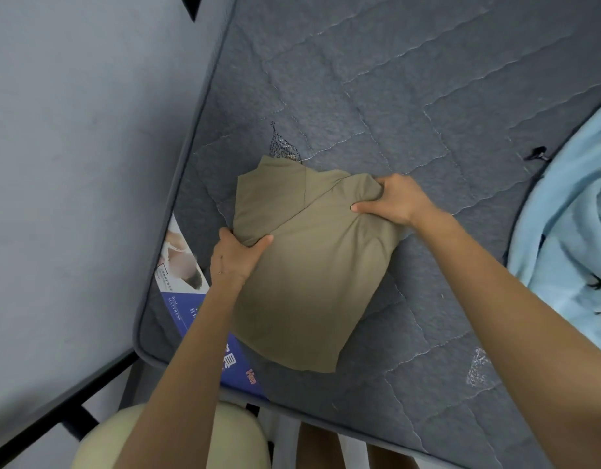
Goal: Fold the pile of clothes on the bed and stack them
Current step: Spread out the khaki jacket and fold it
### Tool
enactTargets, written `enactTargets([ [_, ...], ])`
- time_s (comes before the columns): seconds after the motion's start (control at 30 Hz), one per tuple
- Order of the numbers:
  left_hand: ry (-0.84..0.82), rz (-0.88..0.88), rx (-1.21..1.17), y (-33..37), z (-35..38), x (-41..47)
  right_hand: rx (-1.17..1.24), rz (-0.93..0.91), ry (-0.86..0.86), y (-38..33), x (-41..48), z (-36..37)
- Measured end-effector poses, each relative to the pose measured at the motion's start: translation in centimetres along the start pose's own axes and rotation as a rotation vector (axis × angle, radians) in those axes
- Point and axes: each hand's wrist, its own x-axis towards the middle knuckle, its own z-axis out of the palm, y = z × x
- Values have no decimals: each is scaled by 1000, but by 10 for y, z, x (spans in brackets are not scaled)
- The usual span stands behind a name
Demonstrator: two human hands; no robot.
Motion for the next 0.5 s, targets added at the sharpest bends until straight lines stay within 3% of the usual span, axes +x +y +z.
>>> enactTargets([
  [0.1, -68, 24, -16, 5, 5, -12, -65, -29, -30, 9, -18, -10],
  [0.23, -106, 80, -98, 22, 35, -41, -286, -44, 271, 13, -34, -31],
  [0.3, -67, 61, -128, 27, 45, -46, -324, -88, 399, 17, -39, -31],
  [0.5, 77, 56, 45, 9, 44, -40, -222, -189, 479, 56, -76, 11],
])
